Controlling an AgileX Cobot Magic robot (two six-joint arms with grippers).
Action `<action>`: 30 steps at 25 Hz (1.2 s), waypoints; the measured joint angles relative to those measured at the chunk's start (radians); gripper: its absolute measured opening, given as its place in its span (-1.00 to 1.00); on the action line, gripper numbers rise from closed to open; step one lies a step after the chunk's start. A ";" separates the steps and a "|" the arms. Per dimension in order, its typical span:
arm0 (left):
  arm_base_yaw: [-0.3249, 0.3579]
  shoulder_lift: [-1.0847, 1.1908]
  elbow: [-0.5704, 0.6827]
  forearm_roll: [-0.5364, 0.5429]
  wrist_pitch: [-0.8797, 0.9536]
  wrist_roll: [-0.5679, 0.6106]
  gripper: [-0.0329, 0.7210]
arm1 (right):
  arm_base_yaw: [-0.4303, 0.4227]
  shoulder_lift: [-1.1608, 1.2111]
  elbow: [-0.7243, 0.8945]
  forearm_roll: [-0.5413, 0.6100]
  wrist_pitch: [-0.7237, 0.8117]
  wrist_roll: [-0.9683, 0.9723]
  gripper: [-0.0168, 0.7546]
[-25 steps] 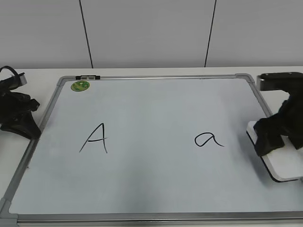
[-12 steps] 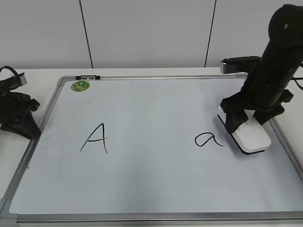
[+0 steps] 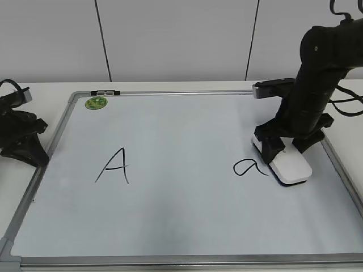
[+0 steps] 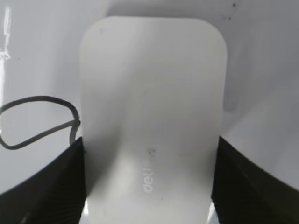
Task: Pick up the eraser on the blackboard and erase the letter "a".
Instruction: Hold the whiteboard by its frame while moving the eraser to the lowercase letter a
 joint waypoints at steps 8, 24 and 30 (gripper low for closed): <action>0.000 0.000 0.000 0.000 0.000 0.000 -0.78 | 0.042 0.027 -0.024 -0.048 -0.002 0.000 0.42; 0.000 0.000 0.000 -0.002 0.000 0.000 -0.78 | 0.292 0.035 -0.028 -0.022 -0.009 -0.015 0.42; 0.000 0.000 0.000 -0.002 0.000 0.000 -0.78 | 0.305 0.036 -0.028 -0.029 -0.009 -0.017 0.42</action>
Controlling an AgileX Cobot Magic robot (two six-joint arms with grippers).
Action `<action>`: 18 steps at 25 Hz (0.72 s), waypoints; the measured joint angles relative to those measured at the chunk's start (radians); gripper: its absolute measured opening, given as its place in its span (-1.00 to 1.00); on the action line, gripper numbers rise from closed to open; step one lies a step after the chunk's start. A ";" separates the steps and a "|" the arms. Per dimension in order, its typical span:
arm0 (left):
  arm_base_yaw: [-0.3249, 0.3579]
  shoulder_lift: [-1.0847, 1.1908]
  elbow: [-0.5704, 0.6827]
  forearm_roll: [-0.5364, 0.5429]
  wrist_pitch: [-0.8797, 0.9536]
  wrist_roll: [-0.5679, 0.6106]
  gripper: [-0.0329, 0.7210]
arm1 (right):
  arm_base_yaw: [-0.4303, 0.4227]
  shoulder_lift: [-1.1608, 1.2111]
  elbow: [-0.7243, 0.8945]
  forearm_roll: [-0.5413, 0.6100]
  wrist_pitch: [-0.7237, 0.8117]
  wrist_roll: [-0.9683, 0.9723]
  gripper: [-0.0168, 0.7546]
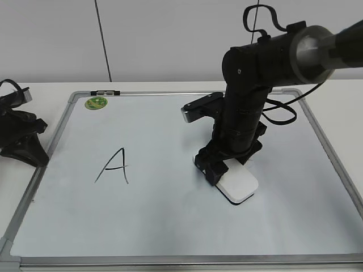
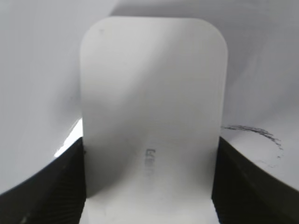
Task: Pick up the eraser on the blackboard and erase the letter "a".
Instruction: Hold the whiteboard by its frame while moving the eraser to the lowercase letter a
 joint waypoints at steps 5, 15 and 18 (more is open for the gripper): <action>0.000 0.000 0.000 0.000 0.000 0.000 -0.78 | 0.002 0.000 0.000 -0.057 0.000 0.061 0.42; 0.000 0.000 0.000 0.000 0.000 0.000 -0.78 | 0.004 0.000 -0.001 -0.085 0.002 0.114 0.42; 0.000 0.000 0.000 0.000 0.000 0.000 -0.78 | 0.000 0.000 -0.001 -0.093 0.005 0.123 0.42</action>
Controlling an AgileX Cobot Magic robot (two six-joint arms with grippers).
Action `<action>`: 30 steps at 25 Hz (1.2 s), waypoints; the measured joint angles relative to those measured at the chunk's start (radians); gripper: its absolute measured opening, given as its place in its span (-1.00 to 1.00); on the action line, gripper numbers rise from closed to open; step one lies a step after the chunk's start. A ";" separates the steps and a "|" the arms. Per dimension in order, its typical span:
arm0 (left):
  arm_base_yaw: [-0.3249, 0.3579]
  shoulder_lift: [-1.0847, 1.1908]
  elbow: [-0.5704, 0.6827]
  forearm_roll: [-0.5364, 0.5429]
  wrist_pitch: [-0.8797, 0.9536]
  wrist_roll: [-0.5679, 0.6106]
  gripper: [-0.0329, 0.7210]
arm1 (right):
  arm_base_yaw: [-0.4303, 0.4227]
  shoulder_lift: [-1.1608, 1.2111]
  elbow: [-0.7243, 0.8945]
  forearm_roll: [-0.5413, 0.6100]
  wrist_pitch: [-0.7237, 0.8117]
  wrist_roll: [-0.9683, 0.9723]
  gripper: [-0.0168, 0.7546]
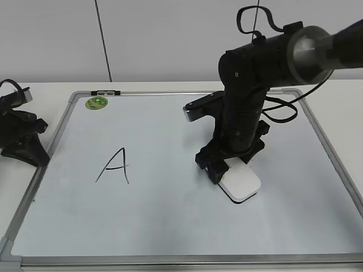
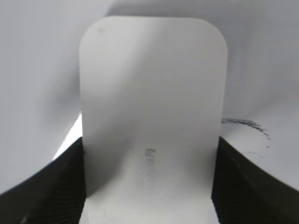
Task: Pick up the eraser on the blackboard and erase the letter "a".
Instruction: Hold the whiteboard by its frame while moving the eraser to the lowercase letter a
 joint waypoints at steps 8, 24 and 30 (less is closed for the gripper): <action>0.000 0.000 0.000 0.000 0.000 0.000 -0.78 | -0.107 0.000 -0.002 -0.002 0.001 0.006 0.42; 0.000 0.000 0.000 0.000 0.000 0.000 -0.78 | -0.279 0.000 -0.004 0.031 0.009 0.006 0.42; 0.000 0.000 0.000 0.000 0.000 0.000 -0.78 | -0.246 0.000 -0.004 0.049 0.012 -0.013 0.42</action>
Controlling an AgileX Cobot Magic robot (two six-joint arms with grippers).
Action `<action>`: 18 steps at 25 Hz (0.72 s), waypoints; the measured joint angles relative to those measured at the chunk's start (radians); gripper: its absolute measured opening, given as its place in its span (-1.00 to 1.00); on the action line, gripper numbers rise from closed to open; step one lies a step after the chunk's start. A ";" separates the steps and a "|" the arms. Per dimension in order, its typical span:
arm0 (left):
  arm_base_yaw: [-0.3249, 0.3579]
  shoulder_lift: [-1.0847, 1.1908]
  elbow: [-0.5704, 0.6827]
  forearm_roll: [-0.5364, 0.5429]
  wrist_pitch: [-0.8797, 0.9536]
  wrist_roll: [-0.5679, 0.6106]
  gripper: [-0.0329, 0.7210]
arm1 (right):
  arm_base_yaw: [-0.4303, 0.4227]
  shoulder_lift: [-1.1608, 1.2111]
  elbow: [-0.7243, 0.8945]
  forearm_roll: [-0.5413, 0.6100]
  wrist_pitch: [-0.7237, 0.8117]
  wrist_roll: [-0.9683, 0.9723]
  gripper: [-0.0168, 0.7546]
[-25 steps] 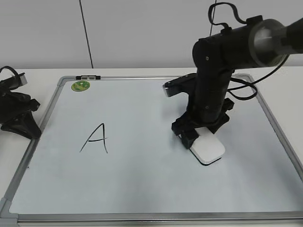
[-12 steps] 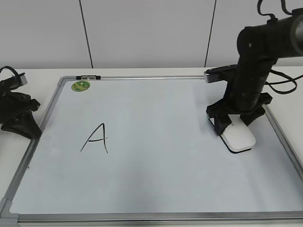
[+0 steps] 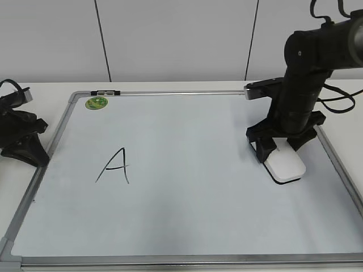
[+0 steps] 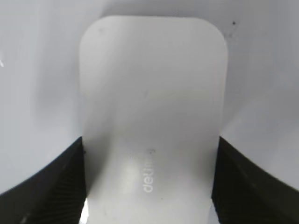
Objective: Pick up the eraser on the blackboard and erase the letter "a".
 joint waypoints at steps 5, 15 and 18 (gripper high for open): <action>0.000 0.000 0.000 0.000 0.000 0.000 -0.78 | 0.095 0.000 0.000 -0.007 0.006 -0.007 0.42; 0.000 0.000 0.000 0.000 0.000 0.000 -0.78 | 0.211 0.010 -0.198 0.071 0.190 -0.059 0.42; 0.000 0.000 0.000 0.000 0.000 0.000 -0.78 | 0.211 -0.023 -0.285 0.036 0.232 -0.063 0.42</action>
